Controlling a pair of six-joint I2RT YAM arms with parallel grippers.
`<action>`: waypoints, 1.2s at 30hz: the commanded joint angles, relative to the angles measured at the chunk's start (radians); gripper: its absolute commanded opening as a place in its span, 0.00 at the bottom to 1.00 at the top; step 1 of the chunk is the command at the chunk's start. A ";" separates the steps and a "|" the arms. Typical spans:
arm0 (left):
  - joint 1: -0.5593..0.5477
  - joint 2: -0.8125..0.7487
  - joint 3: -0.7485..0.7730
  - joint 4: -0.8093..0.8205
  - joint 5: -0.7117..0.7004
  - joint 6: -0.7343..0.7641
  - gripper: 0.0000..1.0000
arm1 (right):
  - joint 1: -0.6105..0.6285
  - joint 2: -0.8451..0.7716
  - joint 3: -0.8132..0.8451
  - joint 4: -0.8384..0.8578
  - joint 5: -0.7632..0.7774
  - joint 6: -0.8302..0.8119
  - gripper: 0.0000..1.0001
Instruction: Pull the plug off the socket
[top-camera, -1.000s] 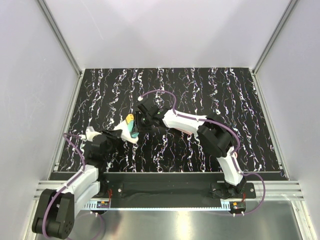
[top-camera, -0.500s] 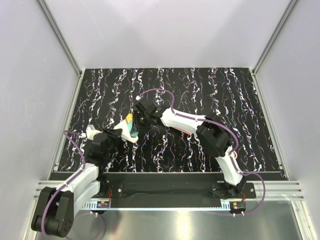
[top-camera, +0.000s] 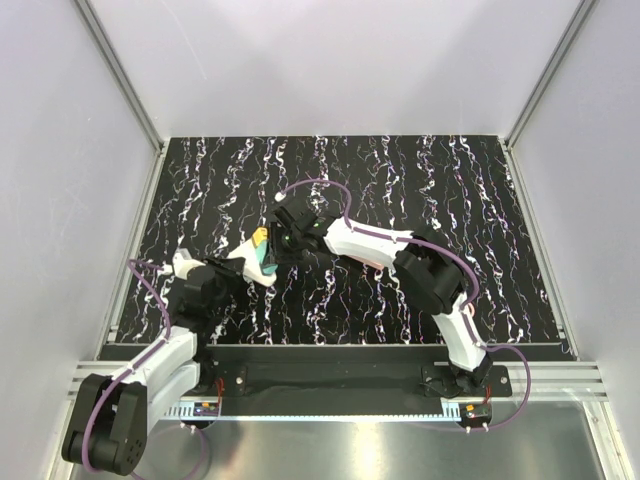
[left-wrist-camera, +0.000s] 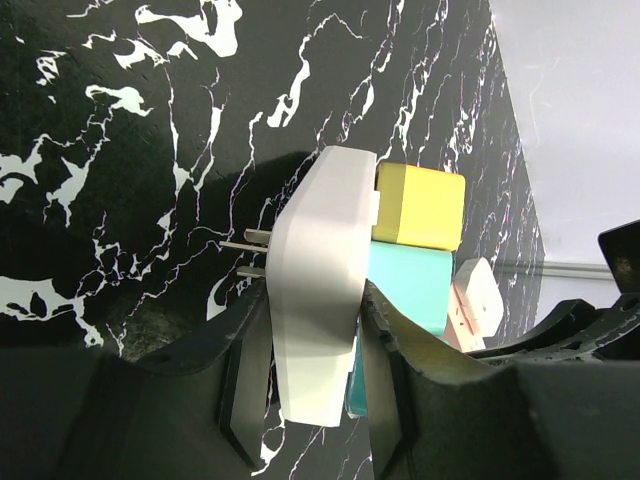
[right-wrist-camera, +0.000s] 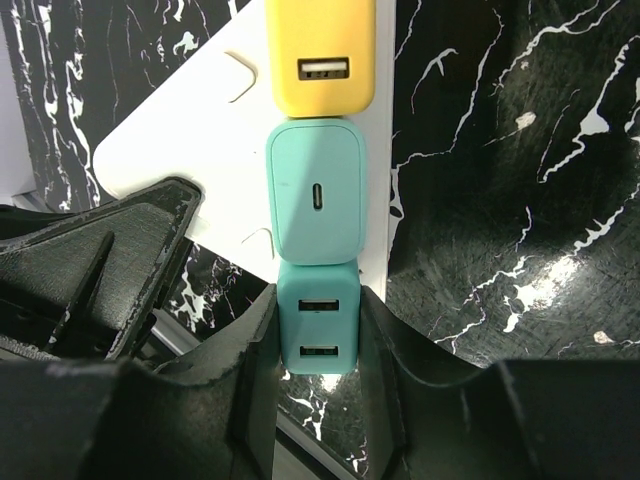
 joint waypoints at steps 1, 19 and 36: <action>0.004 0.019 -0.014 -0.088 -0.092 0.077 0.00 | -0.048 -0.090 -0.051 0.035 0.012 0.040 0.00; 0.004 0.019 0.008 -0.125 -0.114 0.133 0.00 | 0.009 -0.062 0.073 -0.107 0.188 -0.076 0.00; 0.003 0.006 0.029 -0.159 -0.102 0.136 0.00 | -0.003 -0.247 -0.060 -0.107 0.182 -0.124 0.00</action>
